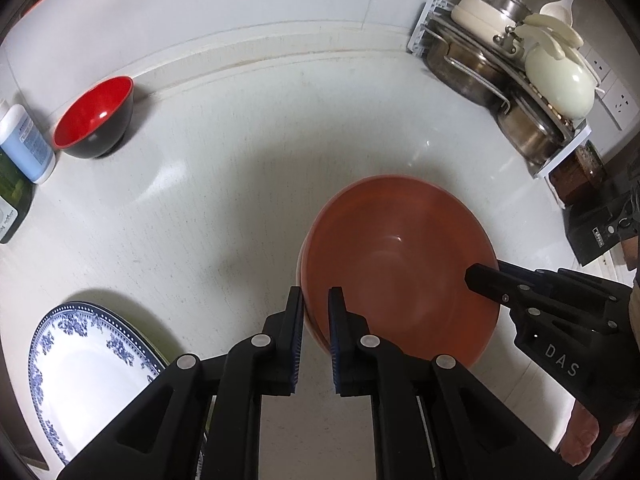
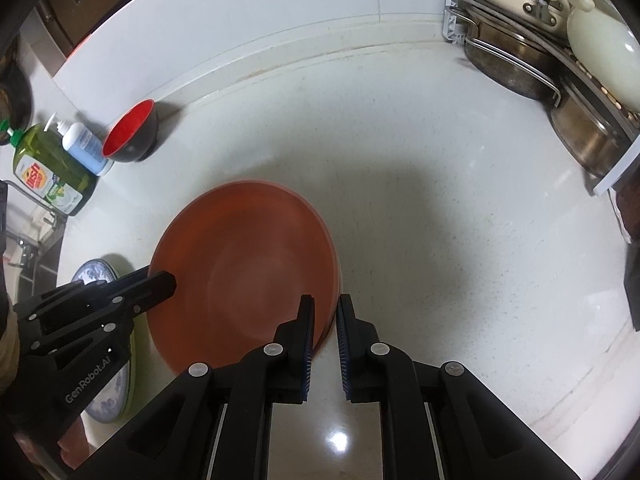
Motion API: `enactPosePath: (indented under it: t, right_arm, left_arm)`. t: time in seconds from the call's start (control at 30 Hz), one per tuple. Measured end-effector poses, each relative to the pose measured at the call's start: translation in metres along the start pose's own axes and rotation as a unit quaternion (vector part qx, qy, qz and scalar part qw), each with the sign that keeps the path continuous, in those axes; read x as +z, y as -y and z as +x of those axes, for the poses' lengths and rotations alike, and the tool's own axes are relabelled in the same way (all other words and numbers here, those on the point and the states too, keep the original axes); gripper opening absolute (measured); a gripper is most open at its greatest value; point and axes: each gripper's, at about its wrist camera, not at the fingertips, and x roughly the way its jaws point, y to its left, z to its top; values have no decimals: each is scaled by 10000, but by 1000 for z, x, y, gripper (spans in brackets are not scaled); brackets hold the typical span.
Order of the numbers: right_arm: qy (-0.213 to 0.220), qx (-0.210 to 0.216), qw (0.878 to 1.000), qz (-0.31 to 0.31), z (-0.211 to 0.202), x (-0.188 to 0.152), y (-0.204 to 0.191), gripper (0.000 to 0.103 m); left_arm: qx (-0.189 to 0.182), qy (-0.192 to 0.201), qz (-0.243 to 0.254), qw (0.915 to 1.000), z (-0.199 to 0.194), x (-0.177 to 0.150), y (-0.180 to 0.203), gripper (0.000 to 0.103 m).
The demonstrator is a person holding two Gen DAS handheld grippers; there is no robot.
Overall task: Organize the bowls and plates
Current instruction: 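Lower the pink bowl into the white bowl and open both tools, then move both tools to the red-and-black bowl by the soap bottles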
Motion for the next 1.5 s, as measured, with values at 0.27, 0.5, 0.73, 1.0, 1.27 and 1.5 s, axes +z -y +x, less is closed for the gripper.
enactPosePath:
  t: [0.27,0.5,0.73,1.0,1.27,1.5]
  right_arm:
    - [-41,40,10000,16,7,-3,-2,14]
    - [-23,27,10000,-24,7,-2,-2,24]
    - [204,-17,9998,-27,-6,1,-6,35]
    - [515,116,9985,-162,-28,10,-27,37]
    - [828,303,9951,-438,-43,21,-67,38]
    - [1016,516,9912,-676,-48,31,-108,38]
  left_arm:
    - [-28,-42,-60,10000,6,0,-2,17]
    - [160,159,54,9997,-3,2,-1,42]
    - [114,429,40,9990,-25,6,-9,56]
    - [257,761,-102,9967,-57,9,-33,66]
    - [496,1079,-288,9925,-93,8,-71,68]
    - [800,1312,-388,9874,-119,4,-104,68]
